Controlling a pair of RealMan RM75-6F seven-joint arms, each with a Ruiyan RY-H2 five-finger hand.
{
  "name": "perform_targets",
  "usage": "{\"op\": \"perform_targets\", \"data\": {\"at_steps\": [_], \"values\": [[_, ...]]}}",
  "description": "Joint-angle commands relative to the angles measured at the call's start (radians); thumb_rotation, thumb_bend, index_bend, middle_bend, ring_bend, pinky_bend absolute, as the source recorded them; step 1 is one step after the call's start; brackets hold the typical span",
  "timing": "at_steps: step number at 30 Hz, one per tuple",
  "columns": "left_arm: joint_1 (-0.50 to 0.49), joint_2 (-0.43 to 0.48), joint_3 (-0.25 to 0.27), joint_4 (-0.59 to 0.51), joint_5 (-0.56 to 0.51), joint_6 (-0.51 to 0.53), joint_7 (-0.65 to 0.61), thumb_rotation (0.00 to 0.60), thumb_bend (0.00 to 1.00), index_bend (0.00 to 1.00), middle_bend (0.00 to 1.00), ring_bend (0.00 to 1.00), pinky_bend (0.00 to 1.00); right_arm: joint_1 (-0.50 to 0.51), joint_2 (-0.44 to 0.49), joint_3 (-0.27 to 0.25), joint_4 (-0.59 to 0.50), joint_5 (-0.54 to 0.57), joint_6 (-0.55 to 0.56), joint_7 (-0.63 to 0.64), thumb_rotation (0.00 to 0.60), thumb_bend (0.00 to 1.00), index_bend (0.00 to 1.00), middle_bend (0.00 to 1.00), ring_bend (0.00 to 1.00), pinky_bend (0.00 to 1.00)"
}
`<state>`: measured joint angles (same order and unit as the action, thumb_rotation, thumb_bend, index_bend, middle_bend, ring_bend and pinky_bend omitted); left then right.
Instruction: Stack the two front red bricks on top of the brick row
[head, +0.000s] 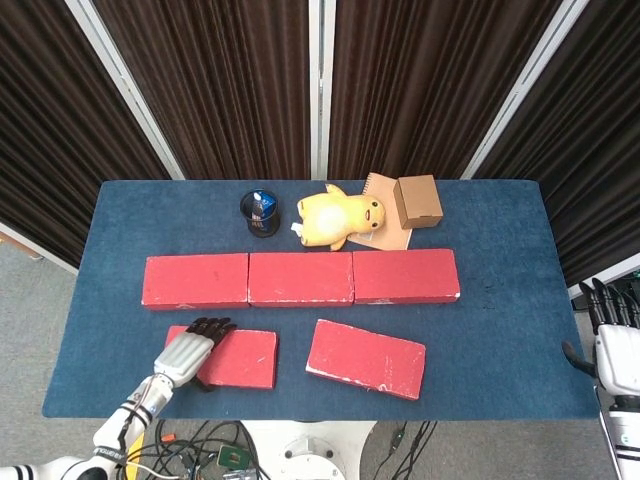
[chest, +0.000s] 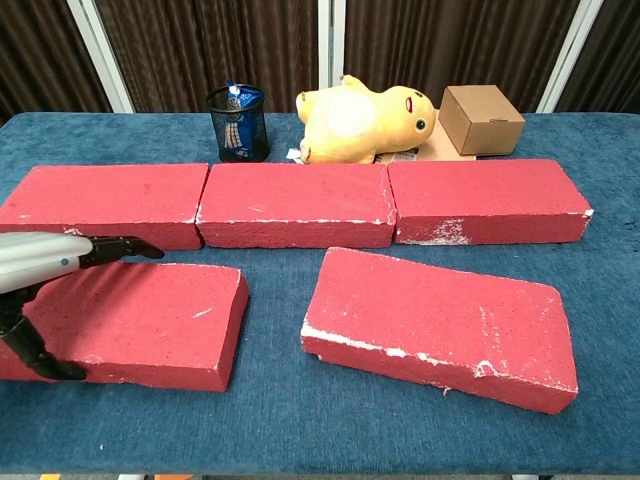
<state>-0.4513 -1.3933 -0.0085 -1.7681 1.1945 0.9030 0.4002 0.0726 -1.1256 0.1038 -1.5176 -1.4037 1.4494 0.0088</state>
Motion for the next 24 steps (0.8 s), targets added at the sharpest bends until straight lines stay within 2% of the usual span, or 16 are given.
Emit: {"op": "perform_targets", "data": {"at_steps": [1,11,17,24], "values": [[-0.020,-0.002,-0.009,-0.002,-0.037,-0.009,0.014,0.600,0.01,0.00,0.00,0.00,0.00,-0.002,0.005,0.004,0.002,0.003,0.003,0.006,0.600,0.19,0.00,0.00,0.00,0.00],[-0.089,0.033,-0.011,-0.012,-0.139,-0.081,0.012,0.600,0.01,0.00,0.00,0.00,0.00,-0.002,0.001,0.010,0.006,0.014,0.002,0.007,0.600,0.21,0.00,0.00,0.00,0.00],[-0.105,0.031,0.004,-0.010,-0.138,-0.079,0.005,0.600,0.01,0.00,0.04,0.00,0.00,-0.003,-0.001,0.014,0.002,0.032,-0.006,0.002,0.600,0.22,0.00,0.00,0.00,0.00],[-0.121,0.021,0.023,-0.005,-0.149,-0.065,0.020,0.600,0.07,0.00,0.09,0.08,0.00,-0.004,0.000,0.015,-0.001,0.045,-0.015,-0.002,0.600,0.23,0.00,0.00,0.00,0.00]]}}
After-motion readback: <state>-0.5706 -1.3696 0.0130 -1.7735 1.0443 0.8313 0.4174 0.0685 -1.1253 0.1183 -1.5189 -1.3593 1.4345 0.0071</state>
